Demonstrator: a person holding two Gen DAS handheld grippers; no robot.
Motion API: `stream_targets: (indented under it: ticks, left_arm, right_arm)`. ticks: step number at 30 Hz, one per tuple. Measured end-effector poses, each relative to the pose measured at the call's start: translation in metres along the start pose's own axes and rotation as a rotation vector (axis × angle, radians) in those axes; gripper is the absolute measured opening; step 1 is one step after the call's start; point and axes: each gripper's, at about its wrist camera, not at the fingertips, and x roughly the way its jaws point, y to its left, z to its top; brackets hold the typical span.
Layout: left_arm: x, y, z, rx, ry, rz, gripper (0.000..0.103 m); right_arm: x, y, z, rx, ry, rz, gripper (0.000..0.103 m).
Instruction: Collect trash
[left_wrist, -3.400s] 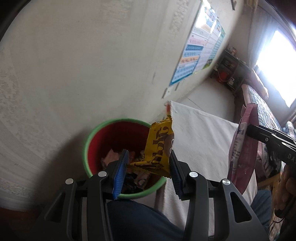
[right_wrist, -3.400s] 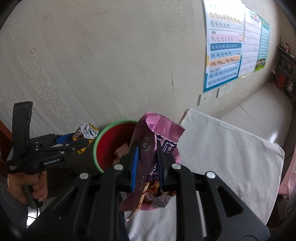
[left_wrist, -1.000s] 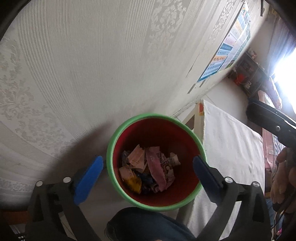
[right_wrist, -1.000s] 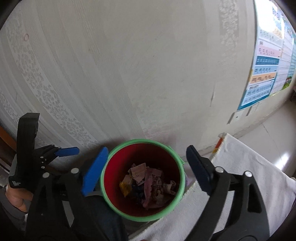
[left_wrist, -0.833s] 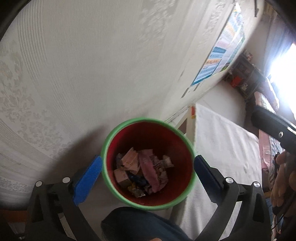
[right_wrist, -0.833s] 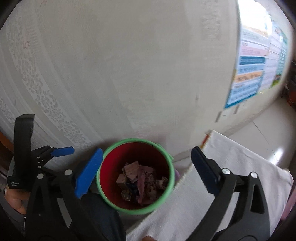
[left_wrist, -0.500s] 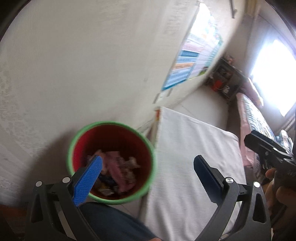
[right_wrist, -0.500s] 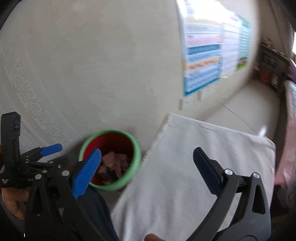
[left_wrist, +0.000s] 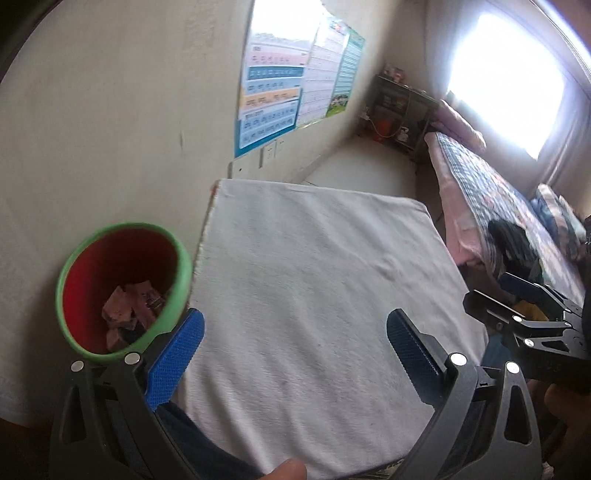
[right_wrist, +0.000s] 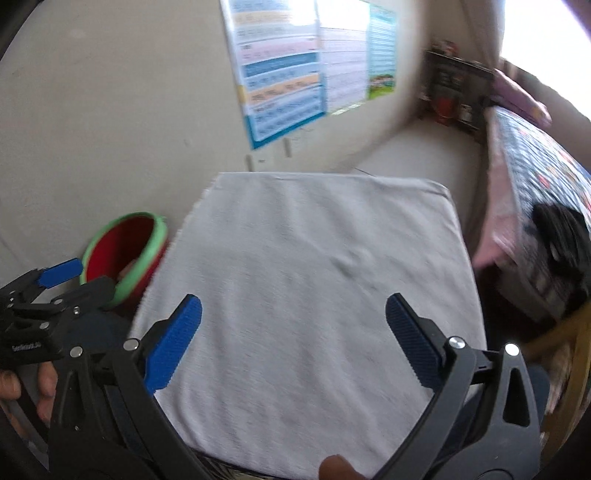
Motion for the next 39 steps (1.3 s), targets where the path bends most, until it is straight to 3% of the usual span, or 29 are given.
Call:
stream_targets:
  ticks: [11, 17, 29, 39]
  left_arm:
    - [0.018, -0.047, -0.051, 0.102, -0.039, -0.019, 0.095]
    - [0.022, -0.043, -0.062, 0.09, -0.048, -0.011, 0.095]
    - [0.015, -0.041, -0.064, 0.082, -0.094, -0.009, 0.095]
    - [0.013, -0.036, -0.061, 0.065, -0.109, -0.005, 0.095]
  right_arm:
    - [0.005, -0.038, -0.06, 0.102, 0.0, -0.087, 0.098]
    - [0.0, -0.037, -0.074, 0.097, -0.023, -0.143, 0.098]
    - [-0.008, -0.022, -0.077, 0.028, -0.059, -0.154, 0.098]
    - [-0.02, -0.027, -0.074, 0.058, -0.109, -0.161, 0.098]
